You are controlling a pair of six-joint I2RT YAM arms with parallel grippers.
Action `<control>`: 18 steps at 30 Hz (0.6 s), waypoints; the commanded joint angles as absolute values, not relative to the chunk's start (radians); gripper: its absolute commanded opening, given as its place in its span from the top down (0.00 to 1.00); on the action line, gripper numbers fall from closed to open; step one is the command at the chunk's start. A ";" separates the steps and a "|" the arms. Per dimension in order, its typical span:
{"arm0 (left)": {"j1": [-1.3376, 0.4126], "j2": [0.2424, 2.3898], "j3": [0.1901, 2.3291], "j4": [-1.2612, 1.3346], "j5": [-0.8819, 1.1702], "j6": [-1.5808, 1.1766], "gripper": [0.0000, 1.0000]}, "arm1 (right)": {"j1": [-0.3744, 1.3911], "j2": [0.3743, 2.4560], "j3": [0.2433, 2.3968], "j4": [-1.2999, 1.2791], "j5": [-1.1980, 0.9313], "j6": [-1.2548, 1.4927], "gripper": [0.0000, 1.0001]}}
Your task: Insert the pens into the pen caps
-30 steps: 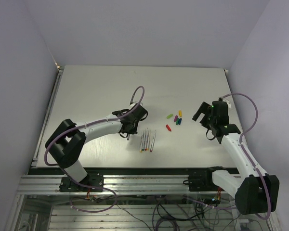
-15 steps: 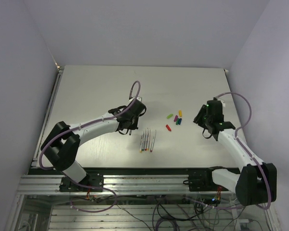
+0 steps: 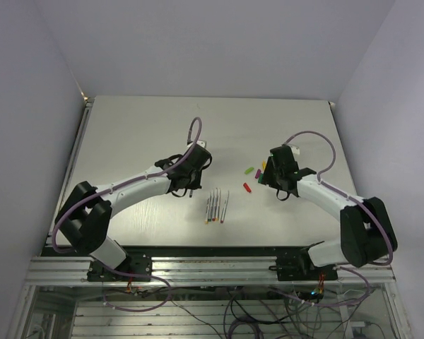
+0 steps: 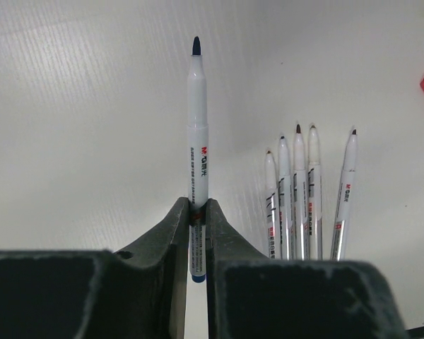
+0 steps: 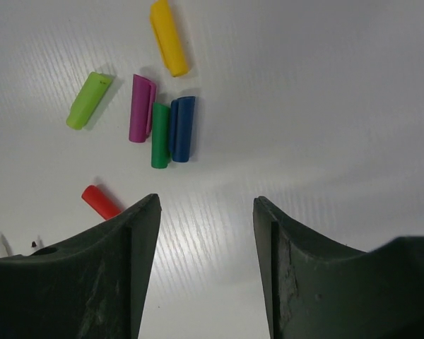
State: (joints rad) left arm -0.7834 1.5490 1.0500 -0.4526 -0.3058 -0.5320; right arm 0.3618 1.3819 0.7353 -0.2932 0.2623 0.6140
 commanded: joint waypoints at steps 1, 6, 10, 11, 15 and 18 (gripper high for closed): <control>-0.774 1.513 1.023 -0.452 -0.293 -0.541 0.93 | 0.372 1.440 0.782 -0.255 0.291 0.634 0.47; -0.769 1.506 1.010 -0.451 -0.291 -0.540 0.93 | 0.381 1.500 0.805 -0.249 0.326 0.640 0.54; -0.766 1.511 1.004 -0.448 -0.287 -0.538 0.93 | 0.382 1.532 0.818 -0.233 0.348 0.638 0.59; -0.764 1.512 1.002 -0.447 -0.286 -0.537 0.93 | 0.382 1.539 0.821 -0.230 0.353 0.637 0.59; -0.762 1.517 1.001 -0.439 -0.279 -0.538 0.93 | 0.382 1.570 0.835 -0.215 0.368 0.632 0.59; -0.760 1.521 1.002 -0.436 -0.277 -0.538 0.93 | 0.382 1.588 0.846 -0.201 0.368 0.629 0.59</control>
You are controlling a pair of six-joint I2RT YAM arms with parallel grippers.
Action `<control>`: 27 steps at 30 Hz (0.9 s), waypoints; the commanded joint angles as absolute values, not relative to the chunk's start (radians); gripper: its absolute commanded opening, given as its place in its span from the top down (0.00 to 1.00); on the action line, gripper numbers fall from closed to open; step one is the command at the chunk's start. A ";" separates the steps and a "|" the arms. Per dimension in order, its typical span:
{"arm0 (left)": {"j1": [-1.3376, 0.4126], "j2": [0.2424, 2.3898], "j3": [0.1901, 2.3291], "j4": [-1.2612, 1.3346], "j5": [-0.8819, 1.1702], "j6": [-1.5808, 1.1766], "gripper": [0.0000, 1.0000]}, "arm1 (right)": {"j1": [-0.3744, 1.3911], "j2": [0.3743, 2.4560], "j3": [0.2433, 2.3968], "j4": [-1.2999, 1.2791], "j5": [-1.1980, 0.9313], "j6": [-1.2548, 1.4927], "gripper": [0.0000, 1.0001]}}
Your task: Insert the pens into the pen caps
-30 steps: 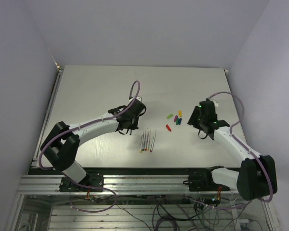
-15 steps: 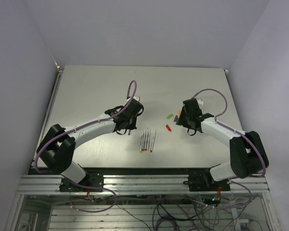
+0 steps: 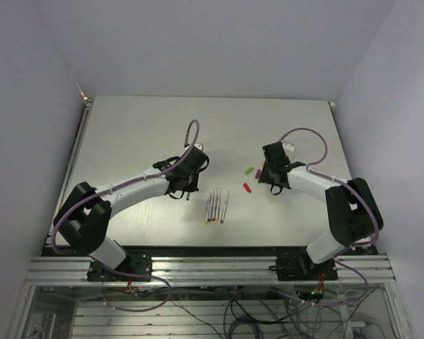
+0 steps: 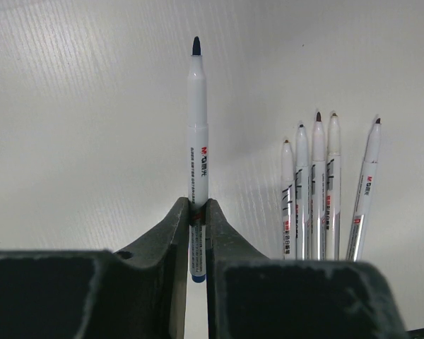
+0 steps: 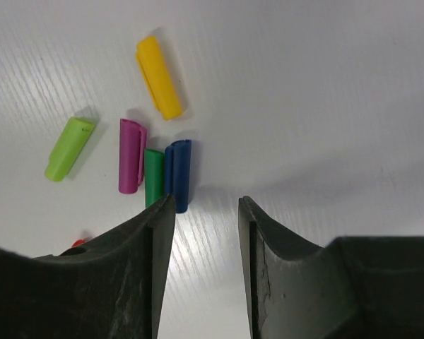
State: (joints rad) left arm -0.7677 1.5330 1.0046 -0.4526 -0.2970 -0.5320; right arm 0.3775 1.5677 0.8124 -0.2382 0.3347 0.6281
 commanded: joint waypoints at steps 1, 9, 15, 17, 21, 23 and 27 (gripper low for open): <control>-0.761 1.523 1.002 -0.436 -0.277 -0.537 0.93 | 0.383 1.594 0.851 -0.198 0.368 0.629 0.59; -0.755 1.525 1.000 -0.439 -0.276 -0.540 0.93 | 0.383 1.634 0.887 -0.189 0.371 0.620 0.59; -0.751 1.528 1.002 -0.441 -0.276 -0.537 0.93 | 0.381 1.666 0.895 -0.185 0.370 0.617 0.59; -0.752 1.530 1.001 -0.441 -0.275 -0.537 0.93 | 0.382 1.671 0.897 -0.186 0.371 0.618 0.59; -0.749 1.536 1.001 -0.442 -0.269 -0.537 0.93 | 0.382 1.676 0.897 -0.184 0.377 0.618 0.59; -0.748 1.538 1.001 -0.442 -0.267 -0.537 0.93 | 0.382 1.679 0.897 -0.187 0.379 0.621 0.59; -0.746 1.541 1.000 -0.440 -0.265 -0.535 0.93 | 0.382 1.673 0.889 -0.178 0.380 0.622 0.59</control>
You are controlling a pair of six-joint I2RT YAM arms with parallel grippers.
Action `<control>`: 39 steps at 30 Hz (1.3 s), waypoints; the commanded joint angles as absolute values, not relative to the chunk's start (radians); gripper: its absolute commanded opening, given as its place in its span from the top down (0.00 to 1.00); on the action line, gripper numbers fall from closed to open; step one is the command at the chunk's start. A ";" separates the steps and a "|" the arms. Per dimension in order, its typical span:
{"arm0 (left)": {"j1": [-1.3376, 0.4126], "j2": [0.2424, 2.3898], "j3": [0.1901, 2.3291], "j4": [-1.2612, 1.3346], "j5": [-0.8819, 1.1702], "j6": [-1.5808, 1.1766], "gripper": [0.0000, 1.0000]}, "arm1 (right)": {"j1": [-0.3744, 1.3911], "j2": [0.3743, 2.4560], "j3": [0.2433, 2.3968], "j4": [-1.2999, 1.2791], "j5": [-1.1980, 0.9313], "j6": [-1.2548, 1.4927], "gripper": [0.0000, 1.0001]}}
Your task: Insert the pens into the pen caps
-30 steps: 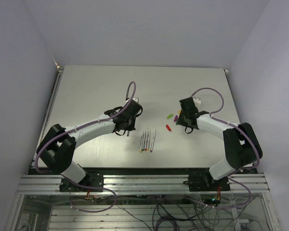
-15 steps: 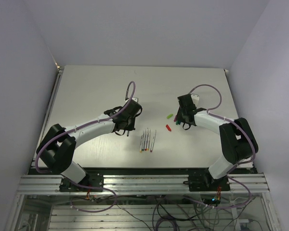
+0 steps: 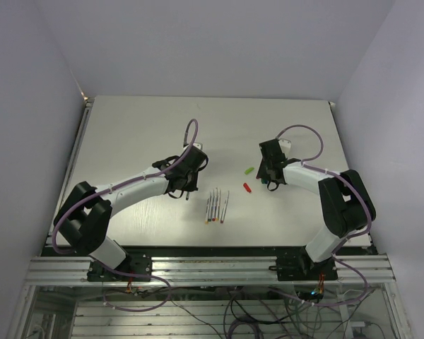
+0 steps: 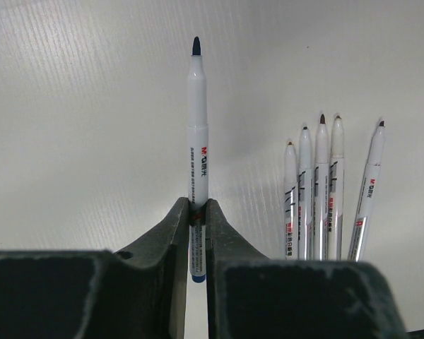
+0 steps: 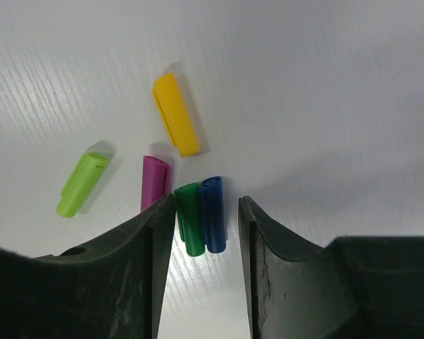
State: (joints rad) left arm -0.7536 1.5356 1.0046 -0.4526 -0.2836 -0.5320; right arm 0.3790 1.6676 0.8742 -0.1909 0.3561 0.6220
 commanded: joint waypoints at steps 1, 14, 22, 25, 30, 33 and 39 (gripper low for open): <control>-0.746 1.541 1.000 -0.439 -0.263 -0.535 0.93 | 0.382 1.670 0.887 -0.176 0.381 0.621 0.59; -0.745 1.567 1.002 -0.423 -0.238 -0.534 0.93 | 0.381 1.602 0.884 -0.135 0.422 0.613 0.58; -0.744 1.575 1.000 -0.417 -0.237 -0.532 0.93 | 0.377 1.623 0.883 -0.161 0.441 0.624 0.58; -0.745 1.583 1.005 -0.421 -0.240 -0.527 0.93 | 0.377 1.627 0.878 -0.160 0.439 0.630 0.58; -0.744 1.589 1.011 -0.425 -0.244 -0.520 0.93 | 0.377 1.638 0.880 -0.170 0.443 0.635 0.58; -0.743 1.592 1.014 -0.428 -0.245 -0.519 0.93 | 0.376 1.646 0.882 -0.181 0.443 0.641 0.58; -0.738 1.593 1.009 -0.426 -0.241 -0.518 0.93 | 0.376 1.653 0.870 -0.192 0.438 0.653 0.58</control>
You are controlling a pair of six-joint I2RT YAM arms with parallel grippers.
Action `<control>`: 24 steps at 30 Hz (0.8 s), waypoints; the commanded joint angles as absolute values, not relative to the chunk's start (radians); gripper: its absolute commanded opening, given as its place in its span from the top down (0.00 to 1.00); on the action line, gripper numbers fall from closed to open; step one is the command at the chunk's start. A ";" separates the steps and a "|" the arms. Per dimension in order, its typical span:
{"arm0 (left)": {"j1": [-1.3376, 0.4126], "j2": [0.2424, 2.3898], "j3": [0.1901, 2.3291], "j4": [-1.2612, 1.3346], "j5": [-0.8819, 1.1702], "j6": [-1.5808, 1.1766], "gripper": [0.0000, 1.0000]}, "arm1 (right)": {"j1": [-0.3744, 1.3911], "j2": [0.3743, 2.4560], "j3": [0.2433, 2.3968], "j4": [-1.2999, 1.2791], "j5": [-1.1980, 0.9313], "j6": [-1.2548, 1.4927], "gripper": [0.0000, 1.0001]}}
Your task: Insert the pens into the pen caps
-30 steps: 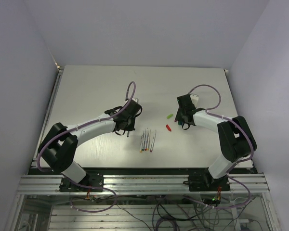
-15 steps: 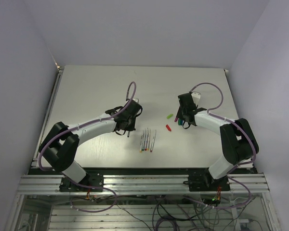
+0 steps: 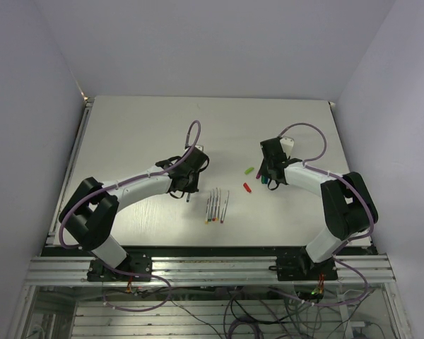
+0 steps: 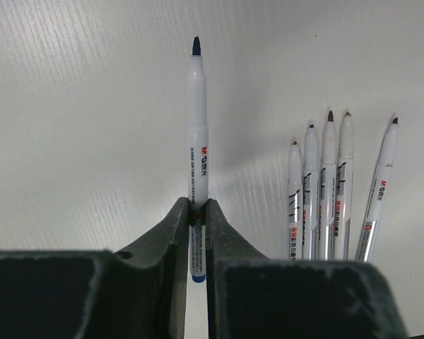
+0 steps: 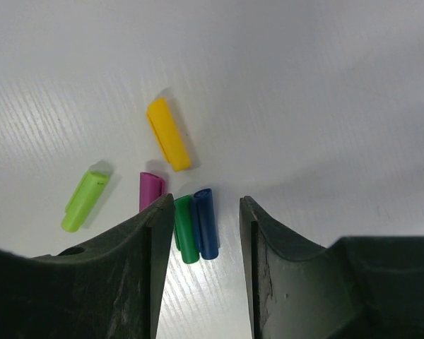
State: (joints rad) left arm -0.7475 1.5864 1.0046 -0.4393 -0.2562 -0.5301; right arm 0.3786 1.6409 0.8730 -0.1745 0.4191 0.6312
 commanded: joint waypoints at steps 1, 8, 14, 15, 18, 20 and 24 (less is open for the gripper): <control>-0.738 1.592 1.007 -0.425 -0.240 -0.517 0.93 | 0.376 1.651 0.865 -0.192 0.439 0.654 0.58; -0.733 1.595 1.000 -0.422 -0.233 -0.519 0.93 | 0.376 1.645 0.852 -0.194 0.450 0.661 0.58; -0.730 1.593 1.000 -0.421 -0.234 -0.520 0.93 | 0.376 1.647 0.847 -0.202 0.457 0.666 0.59; -0.730 1.593 0.999 -0.420 -0.234 -0.520 0.93 | 0.376 1.648 0.848 -0.202 0.457 0.666 0.59; -0.730 1.591 0.998 -0.420 -0.234 -0.522 0.93 | 0.375 1.653 0.847 -0.208 0.454 0.666 0.61; -0.728 1.592 0.999 -0.421 -0.234 -0.521 0.93 | 0.376 1.657 0.848 -0.209 0.449 0.664 0.63; -0.727 1.598 1.003 -0.422 -0.234 -0.518 0.93 | 0.377 1.664 0.848 -0.210 0.434 0.663 0.64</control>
State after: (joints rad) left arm -0.7345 1.5864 1.0046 -0.4385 -0.2489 -0.5274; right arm 0.3786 1.6505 0.8562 -0.1982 0.4305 0.6537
